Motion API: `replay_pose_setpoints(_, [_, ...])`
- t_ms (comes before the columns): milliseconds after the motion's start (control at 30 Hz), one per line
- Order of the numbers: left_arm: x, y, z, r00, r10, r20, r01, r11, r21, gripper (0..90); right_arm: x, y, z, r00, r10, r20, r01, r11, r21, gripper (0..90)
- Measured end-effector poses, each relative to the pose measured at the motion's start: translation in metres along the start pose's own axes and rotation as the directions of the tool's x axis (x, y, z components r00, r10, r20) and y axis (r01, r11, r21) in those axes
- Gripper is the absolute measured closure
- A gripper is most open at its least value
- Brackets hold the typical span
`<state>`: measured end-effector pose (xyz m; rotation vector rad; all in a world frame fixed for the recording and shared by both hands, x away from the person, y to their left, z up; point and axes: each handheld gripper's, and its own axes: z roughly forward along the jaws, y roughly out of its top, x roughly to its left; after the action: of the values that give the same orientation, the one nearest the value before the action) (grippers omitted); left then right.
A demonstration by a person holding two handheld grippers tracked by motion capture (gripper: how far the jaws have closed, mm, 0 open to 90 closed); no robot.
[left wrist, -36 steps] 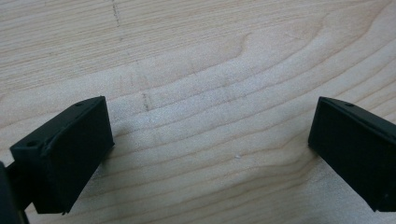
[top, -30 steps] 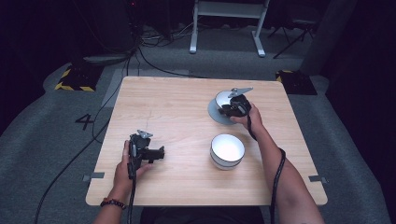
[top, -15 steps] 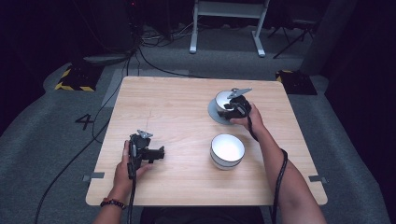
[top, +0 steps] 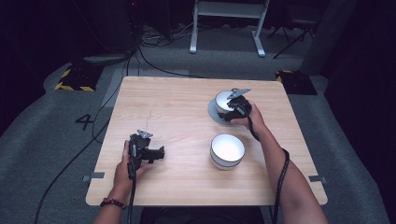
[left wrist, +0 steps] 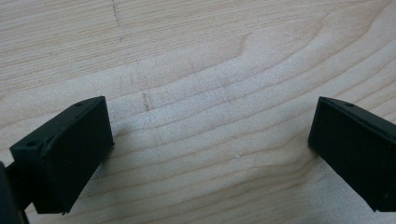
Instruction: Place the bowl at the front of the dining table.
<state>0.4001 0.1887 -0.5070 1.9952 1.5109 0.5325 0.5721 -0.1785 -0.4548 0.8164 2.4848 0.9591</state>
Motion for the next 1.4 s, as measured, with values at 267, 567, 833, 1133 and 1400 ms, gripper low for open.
replay_pose_setpoints(267, [0.0,0.0,0.0,1.0,-0.003,-0.001,0.003,1.0,-0.002,0.0,0.003,0.001,-0.004,0.9999,-0.014,0.005,0.014,1.0,0.006,23.8])
replay_pose_setpoints(567, [0.0,0.0,0.0,1.0,-0.003,0.0,0.003,1.0,-0.001,0.0,0.006,0.005,-0.014,0.9993,-0.037,-0.003,0.037,0.999,0.001,23.1])
replay_pose_setpoints(833, [0.0,0.0,0.0,1.0,-0.003,0.001,0.003,1.0,-0.001,0.0,0.005,0.003,-0.023,0.9989,-0.047,0.003,0.047,0.999,-0.021,24.5])
replay_pose_setpoints(1133, [0.0,0.0,0.0,1.0,-0.004,0.001,0.004,1.0,-0.001,0.0,0.006,-0.001,-0.036,0.9988,-0.048,0.008,0.049,0.998,-0.03,24.7])
replay_pose_setpoints(1400, [0.0,0.0,0.0,1.0,-0.002,0.001,0.002,1.0,0.0,0.0,0.006,-0.004,-0.046,0.9985,-0.054,0.013,0.054,0.998,-0.043,25.1])
